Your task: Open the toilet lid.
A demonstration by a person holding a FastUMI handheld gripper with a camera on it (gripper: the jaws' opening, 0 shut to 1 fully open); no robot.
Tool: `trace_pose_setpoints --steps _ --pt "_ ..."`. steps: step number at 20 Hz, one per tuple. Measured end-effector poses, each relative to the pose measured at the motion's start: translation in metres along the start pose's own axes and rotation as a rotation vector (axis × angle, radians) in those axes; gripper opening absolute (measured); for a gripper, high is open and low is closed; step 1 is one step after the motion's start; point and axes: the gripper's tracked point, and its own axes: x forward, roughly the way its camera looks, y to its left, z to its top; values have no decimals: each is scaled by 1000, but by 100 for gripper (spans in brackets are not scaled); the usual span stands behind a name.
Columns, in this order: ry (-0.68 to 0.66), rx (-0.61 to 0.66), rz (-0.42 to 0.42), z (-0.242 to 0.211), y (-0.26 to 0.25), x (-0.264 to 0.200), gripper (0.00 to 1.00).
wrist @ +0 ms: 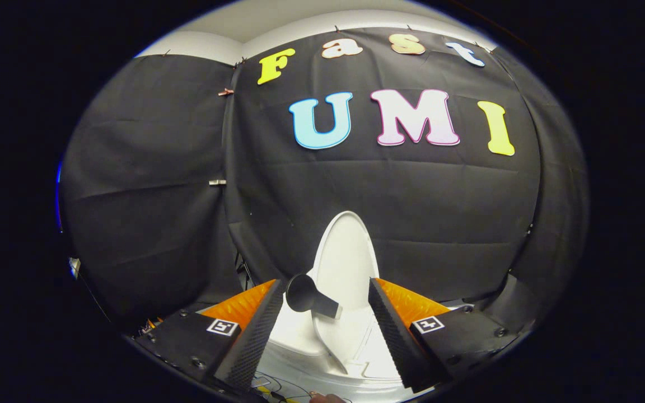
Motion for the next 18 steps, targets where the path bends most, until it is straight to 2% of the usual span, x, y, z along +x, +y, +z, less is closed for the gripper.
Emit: trace_pose_setpoints --steps 3,7,13,18 --pt "-48 -9 -3 28 -16 -29 98" --pt "-118 -19 -49 67 -59 -78 98" --pt "-204 -39 -185 114 -155 -156 98" --pt "-227 -46 -285 127 -223 -210 98"
